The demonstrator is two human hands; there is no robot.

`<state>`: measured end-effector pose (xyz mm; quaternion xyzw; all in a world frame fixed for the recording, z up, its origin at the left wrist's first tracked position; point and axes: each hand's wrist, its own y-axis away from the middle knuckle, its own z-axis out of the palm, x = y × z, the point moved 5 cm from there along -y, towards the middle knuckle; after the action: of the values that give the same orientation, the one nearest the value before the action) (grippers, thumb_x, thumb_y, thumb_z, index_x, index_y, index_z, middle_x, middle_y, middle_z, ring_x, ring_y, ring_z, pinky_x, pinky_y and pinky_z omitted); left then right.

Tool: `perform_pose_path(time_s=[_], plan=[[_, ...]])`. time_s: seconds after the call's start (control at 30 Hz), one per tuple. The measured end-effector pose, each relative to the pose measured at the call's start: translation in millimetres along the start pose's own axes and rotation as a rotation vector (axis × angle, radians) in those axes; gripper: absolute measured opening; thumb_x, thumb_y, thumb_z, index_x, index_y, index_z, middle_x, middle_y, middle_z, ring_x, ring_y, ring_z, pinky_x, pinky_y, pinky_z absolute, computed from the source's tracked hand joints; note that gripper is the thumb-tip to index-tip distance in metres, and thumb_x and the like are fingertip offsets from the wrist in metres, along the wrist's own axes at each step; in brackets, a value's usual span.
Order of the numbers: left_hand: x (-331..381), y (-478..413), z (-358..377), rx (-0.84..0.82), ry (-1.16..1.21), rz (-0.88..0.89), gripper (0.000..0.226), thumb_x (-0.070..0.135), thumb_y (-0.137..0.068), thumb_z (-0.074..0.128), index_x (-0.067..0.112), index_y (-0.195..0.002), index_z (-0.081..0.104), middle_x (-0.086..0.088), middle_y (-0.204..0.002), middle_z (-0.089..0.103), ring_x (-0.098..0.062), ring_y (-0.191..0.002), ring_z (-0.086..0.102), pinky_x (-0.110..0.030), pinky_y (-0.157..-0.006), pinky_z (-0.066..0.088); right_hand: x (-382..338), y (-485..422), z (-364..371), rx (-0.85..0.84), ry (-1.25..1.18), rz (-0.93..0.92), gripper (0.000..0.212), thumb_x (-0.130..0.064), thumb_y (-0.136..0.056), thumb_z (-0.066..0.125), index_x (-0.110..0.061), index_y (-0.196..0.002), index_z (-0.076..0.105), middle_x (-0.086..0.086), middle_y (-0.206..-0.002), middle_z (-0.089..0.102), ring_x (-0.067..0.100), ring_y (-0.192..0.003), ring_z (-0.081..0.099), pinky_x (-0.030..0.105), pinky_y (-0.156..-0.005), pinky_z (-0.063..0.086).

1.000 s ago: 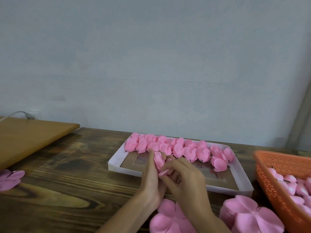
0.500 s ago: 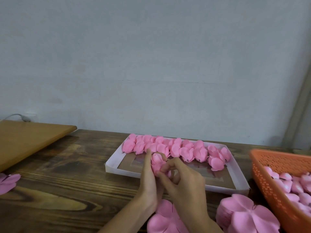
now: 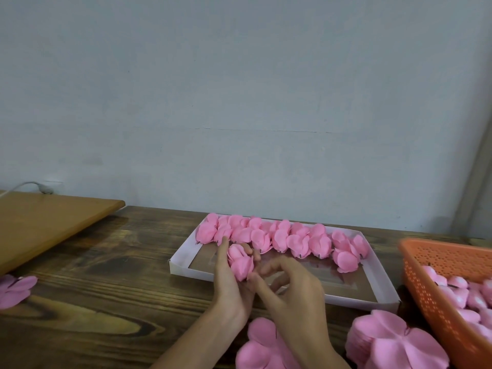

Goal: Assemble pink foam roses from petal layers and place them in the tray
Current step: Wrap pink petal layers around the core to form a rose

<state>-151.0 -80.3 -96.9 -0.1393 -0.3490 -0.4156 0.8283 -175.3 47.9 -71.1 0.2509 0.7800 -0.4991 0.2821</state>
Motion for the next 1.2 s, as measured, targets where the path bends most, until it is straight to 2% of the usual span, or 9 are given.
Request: perform_pose_path(time_s=[0.17, 0.3, 0.4, 0.53, 0.77, 0.87, 0.97, 1.07, 1.2], plan=[[-0.4, -1.9, -2.2, -0.035, -0.051, 0.031, 0.050, 0.052, -0.101, 0.053, 0.014, -0.068, 0.056, -0.009, -0.080, 0.061, -0.024, -0.059, 0.053, -0.034, -0.060, 0.042, -3.5, -0.2, -0.2, -0.008, 0.063, -0.025, 0.018, -0.044, -0.073, 0.084, -0.037, -0.082, 0.070, -0.017, -0.089, 0.068, 0.008, -0.073, 0.064, 0.025, -0.065, 0.052], [-2.3, -1.0, 0.9, -0.078, -0.053, 0.017, 0.053, 0.053, -0.101, 0.052, 0.013, -0.069, 0.064, -0.009, -0.083, 0.067, -0.021, -0.062, 0.062, -0.028, -0.052, 0.050, -3.9, 0.3, -0.3, -0.016, 0.101, -0.044, 0.026, -0.031, -0.070, 0.093, -0.038, -0.089, 0.077, -0.020, -0.092, 0.059, 0.005, -0.091, 0.062, 0.014, -0.072, 0.047], [-6.1, 0.3, 3.0, -0.128, -0.056, -0.022, 0.054, 0.056, -0.101, 0.051, 0.013, -0.074, 0.067, -0.009, -0.086, 0.070, -0.022, -0.064, 0.066, -0.029, -0.051, 0.051, -5.1, 1.4, 0.9, 0.000, 0.082, -0.057, 0.028, -0.024, -0.072, 0.092, -0.036, -0.093, 0.079, -0.020, -0.094, 0.056, 0.003, -0.093, 0.061, 0.013, -0.074, 0.046], [-6.2, -2.4, 2.6, -0.144, -0.035, -0.003, 0.054, 0.056, -0.099, 0.053, 0.012, -0.072, 0.069, -0.010, -0.084, 0.070, -0.022, -0.061, 0.063, -0.030, -0.053, 0.053, -7.0, 0.3, -0.8, 0.024, 0.092, -0.077, 0.025, -0.017, -0.075, 0.089, -0.034, -0.090, 0.079, -0.021, -0.093, 0.060, 0.006, -0.097, 0.058, 0.019, -0.079, 0.047], [-3.3, -2.4, 2.2, -0.142, -0.084, 0.017, 0.056, 0.061, -0.089, 0.057, 0.009, -0.076, 0.073, -0.014, -0.073, 0.067, -0.022, -0.044, 0.051, -0.026, -0.044, 0.047, -7.9, 1.8, 0.9, 0.003, 0.071, -0.066, 0.026, -0.027, -0.075, 0.087, -0.039, -0.091, 0.069, -0.032, -0.101, 0.066, 0.005, -0.101, 0.060, 0.025, -0.078, 0.052], [-6.3, -1.7, 3.0, -0.139, -0.094, -0.008, 0.056, 0.063, -0.085, 0.060, 0.010, -0.075, 0.073, -0.013, -0.070, 0.066, -0.021, -0.045, 0.050, -0.026, -0.046, 0.047, -7.8, 3.0, 2.8, 0.014, 0.049, -0.078, 0.026, -0.023, -0.079, 0.085, -0.041, -0.090, 0.069, -0.033, -0.102, 0.068, 0.006, -0.100, 0.062, 0.030, -0.077, 0.055], [-8.0, -1.6, 3.0, -0.130, -0.078, -0.036, 0.055, 0.064, -0.084, 0.062, 0.011, -0.071, 0.072, -0.012, -0.068, 0.065, -0.022, -0.045, 0.051, -0.027, -0.048, 0.047, -6.9, 3.7, 3.0, 0.041, 0.015, -0.063, 0.031, -0.021, -0.078, 0.086, -0.043, -0.093, 0.070, -0.038, -0.100, 0.066, 0.005, -0.096, 0.064, 0.029, -0.075, 0.056], [-6.9, -3.3, 0.6, -0.111, -0.069, -0.011, 0.055, 0.060, -0.091, 0.058, 0.010, -0.070, 0.068, -0.014, -0.074, 0.067, -0.022, -0.044, 0.051, -0.027, -0.048, 0.047, -4.7, 5.1, 3.6, 0.066, -0.009, -0.065, 0.030, -0.022, -0.078, 0.087, -0.042, -0.092, 0.069, -0.030, -0.098, 0.066, 0.006, -0.092, 0.065, 0.031, -0.073, 0.056], [-8.2, -4.4, -0.6, -0.114, -0.026, -0.027, 0.057, 0.056, -0.098, 0.052, 0.011, -0.066, 0.065, -0.012, -0.079, 0.068, -0.020, -0.044, 0.047, -0.029, -0.052, 0.045, -6.7, 5.3, 4.2, 0.079, -0.047, -0.152, 0.024, -0.015, -0.078, 0.084, -0.034, -0.086, 0.074, -0.013, -0.084, 0.067, 0.010, -0.096, 0.067, 0.033, -0.068, 0.058]])
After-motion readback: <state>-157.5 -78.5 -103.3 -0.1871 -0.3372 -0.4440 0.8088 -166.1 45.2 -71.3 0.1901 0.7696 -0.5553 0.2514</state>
